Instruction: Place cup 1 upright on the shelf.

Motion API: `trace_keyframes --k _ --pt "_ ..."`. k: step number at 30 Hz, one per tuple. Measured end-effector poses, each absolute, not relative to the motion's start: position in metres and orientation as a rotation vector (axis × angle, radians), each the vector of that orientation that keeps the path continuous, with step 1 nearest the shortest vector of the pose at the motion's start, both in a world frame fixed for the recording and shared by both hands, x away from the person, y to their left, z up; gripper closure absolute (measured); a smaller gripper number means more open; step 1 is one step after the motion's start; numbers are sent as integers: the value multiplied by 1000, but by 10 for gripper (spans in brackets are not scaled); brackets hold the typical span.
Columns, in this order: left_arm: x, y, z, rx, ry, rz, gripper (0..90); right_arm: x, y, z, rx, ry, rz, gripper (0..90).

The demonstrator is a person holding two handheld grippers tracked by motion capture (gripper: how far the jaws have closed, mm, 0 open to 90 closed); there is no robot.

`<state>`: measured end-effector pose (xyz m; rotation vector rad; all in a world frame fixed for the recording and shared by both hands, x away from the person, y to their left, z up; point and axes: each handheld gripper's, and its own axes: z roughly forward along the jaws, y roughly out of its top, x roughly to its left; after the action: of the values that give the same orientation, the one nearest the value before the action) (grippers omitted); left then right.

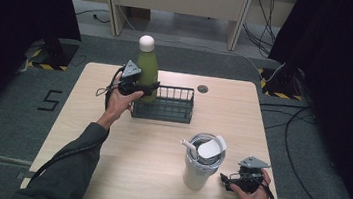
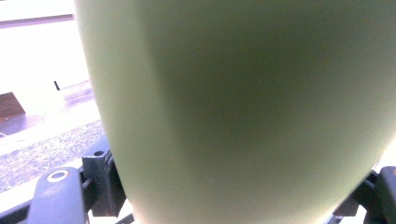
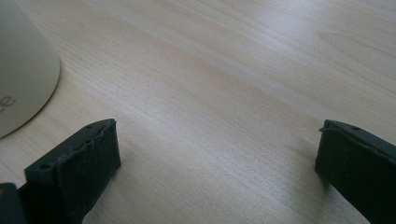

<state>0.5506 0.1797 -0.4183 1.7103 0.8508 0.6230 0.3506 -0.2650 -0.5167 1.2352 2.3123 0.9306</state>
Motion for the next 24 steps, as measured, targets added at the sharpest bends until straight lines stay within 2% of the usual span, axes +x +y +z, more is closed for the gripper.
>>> trace_keyframes --k 24 --pt "556 181 -434 1708 874 607 199 351 -265 -517 1236 2312 930 3"
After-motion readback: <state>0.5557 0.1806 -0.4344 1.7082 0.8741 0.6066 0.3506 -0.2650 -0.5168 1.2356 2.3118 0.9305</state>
